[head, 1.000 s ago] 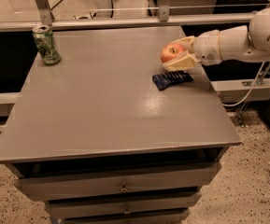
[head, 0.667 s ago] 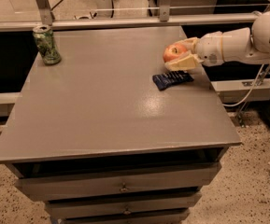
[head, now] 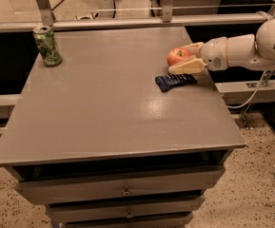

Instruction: Move apple near rxbar blueberry

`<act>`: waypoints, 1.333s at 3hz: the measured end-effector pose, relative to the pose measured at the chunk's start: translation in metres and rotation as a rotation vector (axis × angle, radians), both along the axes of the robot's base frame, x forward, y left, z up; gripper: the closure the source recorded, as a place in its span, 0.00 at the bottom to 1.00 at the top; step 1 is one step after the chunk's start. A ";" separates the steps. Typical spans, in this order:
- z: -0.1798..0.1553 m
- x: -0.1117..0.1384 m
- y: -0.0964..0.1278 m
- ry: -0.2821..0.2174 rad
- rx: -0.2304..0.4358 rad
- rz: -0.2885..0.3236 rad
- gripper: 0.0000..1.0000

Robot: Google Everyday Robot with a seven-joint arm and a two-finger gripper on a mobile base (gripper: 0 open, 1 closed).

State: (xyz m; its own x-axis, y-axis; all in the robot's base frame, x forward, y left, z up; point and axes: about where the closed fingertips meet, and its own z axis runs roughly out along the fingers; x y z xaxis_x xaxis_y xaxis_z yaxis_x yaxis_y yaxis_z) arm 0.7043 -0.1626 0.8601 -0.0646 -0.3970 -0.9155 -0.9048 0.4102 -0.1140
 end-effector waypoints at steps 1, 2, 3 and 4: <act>-0.004 0.001 -0.001 0.010 0.004 -0.007 0.00; -0.005 -0.001 -0.006 0.013 -0.003 -0.022 0.00; -0.003 -0.002 -0.007 0.011 -0.005 -0.023 0.00; 0.004 -0.009 -0.001 0.000 -0.007 -0.006 0.00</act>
Offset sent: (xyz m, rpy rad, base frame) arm 0.0018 -0.0091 -0.0124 0.0049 0.0254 -0.0332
